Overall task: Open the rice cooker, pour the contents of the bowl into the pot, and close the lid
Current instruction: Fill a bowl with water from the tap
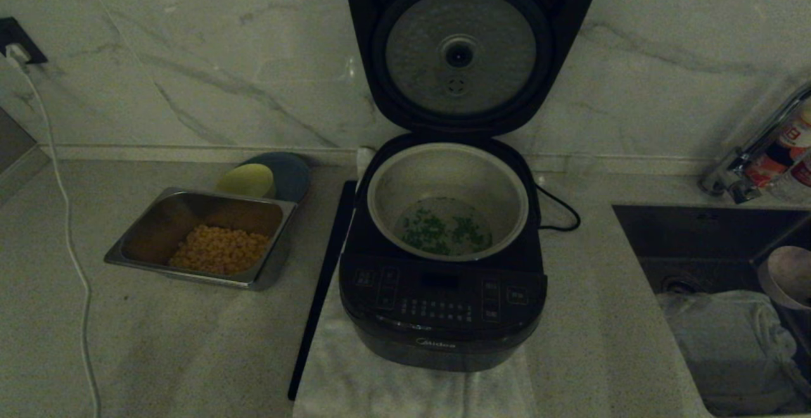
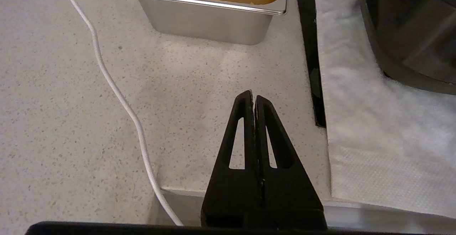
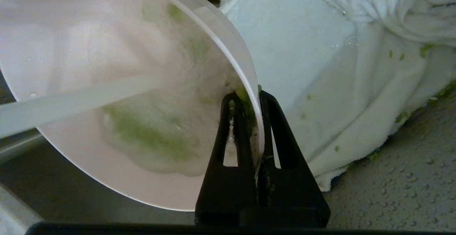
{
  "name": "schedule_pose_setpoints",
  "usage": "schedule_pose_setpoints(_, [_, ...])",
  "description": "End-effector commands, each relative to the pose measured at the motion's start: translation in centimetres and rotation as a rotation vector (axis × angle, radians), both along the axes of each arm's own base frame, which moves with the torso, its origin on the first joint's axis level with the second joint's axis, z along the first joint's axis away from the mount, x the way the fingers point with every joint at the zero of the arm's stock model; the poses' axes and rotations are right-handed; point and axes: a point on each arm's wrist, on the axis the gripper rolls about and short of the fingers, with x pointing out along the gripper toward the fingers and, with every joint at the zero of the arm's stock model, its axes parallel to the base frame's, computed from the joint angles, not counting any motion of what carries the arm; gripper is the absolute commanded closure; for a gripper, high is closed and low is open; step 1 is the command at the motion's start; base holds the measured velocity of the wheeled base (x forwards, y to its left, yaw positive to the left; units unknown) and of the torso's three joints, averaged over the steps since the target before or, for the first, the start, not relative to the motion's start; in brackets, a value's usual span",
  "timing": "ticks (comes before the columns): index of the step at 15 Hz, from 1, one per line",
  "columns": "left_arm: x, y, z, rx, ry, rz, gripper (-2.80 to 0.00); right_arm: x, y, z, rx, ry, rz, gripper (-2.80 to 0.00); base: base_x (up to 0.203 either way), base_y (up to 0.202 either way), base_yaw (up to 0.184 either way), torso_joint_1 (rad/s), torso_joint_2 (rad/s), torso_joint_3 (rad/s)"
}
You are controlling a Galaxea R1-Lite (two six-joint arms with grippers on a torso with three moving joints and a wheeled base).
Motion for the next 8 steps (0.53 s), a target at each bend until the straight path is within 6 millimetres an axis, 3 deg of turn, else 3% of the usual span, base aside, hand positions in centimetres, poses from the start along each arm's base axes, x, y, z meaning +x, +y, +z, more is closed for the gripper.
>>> schedule_pose_setpoints(1, [0.0,0.0,0.0,0.000,0.000,0.000,0.00,0.1,0.2,0.5,-0.002,-0.007,0.004,0.00,0.000,0.000,0.000,0.000,0.00,0.000])
schedule_pose_setpoints(8, [0.0,0.0,0.0,0.000,0.000,0.000,0.00,-0.9,1.8,1.8,0.003,0.002,0.013,0.00,0.000,0.000,0.000,0.000,0.00,0.000])
